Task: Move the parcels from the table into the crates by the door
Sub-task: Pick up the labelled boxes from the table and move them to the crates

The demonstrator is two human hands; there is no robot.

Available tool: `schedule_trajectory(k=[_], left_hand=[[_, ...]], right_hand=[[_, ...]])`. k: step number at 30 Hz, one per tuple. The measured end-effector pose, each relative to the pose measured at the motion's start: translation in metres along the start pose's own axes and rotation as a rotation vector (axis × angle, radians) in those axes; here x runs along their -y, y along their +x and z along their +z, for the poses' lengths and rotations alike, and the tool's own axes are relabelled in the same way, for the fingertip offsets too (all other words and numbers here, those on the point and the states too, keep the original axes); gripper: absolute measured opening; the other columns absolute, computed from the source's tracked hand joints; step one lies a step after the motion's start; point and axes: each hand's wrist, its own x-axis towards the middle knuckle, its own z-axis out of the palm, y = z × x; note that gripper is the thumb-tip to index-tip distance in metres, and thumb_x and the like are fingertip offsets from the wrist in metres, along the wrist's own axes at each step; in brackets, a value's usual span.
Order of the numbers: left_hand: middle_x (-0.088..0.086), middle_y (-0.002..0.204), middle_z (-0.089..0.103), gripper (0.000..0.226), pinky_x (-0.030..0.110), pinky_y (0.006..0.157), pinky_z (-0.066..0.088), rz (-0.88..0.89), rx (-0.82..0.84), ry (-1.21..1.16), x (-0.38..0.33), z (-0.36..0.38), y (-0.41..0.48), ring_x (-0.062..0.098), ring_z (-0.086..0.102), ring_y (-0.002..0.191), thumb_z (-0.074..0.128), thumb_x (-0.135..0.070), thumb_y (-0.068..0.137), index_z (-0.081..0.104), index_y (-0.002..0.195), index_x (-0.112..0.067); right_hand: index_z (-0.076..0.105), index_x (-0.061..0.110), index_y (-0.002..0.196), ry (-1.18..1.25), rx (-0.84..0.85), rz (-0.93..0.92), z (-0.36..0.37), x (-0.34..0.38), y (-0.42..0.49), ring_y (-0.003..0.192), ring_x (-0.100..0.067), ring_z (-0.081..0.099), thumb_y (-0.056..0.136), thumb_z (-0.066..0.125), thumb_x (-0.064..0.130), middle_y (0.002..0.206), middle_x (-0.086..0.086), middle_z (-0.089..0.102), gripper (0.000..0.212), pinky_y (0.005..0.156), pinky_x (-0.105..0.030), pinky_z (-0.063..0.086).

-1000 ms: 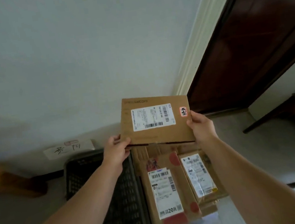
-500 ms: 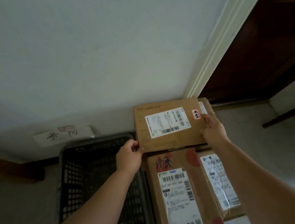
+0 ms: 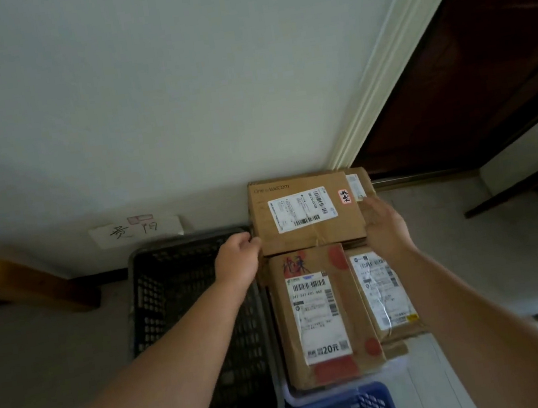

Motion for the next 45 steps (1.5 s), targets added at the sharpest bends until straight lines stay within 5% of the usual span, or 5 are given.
schedule_trajectory(k=[7, 13, 17, 23, 45], left_hand=[[0.002, 0.118, 0.059, 0.032, 0.027, 0.085, 0.041, 0.054, 0.062, -0.129, -0.053, -0.078, -0.068, 0.016, 0.055, 0.107, 0.053, -0.025, 0.093, 0.057, 0.124, -0.016], [0.004, 0.122, 0.057, 0.033, 0.036, 0.103, 0.04, 0.088, 0.116, -0.247, -0.057, -0.137, -0.132, 0.019, 0.054, 0.115, 0.052, -0.02, 0.094, 0.055, 0.127, -0.014], [0.005, 0.119, 0.06, 0.032, 0.032, 0.092, 0.045, 0.135, 0.087, -0.287, -0.063, -0.169, -0.158, 0.019, 0.058, 0.109, 0.053, -0.021, 0.093, 0.056, 0.124, -0.014], [0.001, 0.099, 0.064, 0.025, 0.028, 0.077, 0.043, 0.268, -0.002, -0.353, -0.053, -0.221, -0.215, 0.016, 0.06, 0.093, 0.057, -0.021, 0.089, 0.061, 0.113, -0.017], [-0.009, 0.103, 0.062, 0.024, 0.025, 0.08, 0.045, 0.356, -0.522, -0.53, 0.115, -0.549, -0.373, 0.011, 0.06, 0.098, 0.059, -0.024, 0.091, 0.059, 0.116, -0.024]], right_hand=[[0.057, 0.031, 0.127, 0.205, -0.095, 0.148, -0.023, 0.068, -0.096, 0.058, -0.005, 0.058, 0.089, 0.042, 0.001, 0.112, 0.004, 0.066, 0.051, 0.043, -0.02, 0.045], [0.06, 0.027, 0.125, 0.449, -0.093, 0.239, -0.016, 0.105, -0.181, 0.075, -0.019, 0.07, 0.089, 0.056, 0.007, 0.087, 0.002, 0.074, 0.042, 0.066, -0.038, 0.059], [0.062, 0.027, 0.121, 0.53, -0.114, 0.208, -0.02, 0.119, -0.223, 0.063, -0.004, 0.07, 0.093, 0.054, 0.013, 0.077, 0.014, 0.073, 0.033, 0.044, -0.02, 0.053], [0.058, 0.024, 0.128, 0.61, -0.088, 0.059, -0.016, 0.147, -0.283, 0.116, -0.029, 0.058, 0.092, 0.053, 0.014, 0.126, 0.001, 0.062, 0.037, 0.099, -0.051, 0.047], [0.053, 0.017, 0.131, 0.511, 0.311, -0.451, 0.184, 0.337, -0.53, 0.122, -0.017, 0.048, 0.095, 0.049, 0.01, 0.132, -0.002, 0.051, 0.037, 0.107, -0.043, 0.04]])
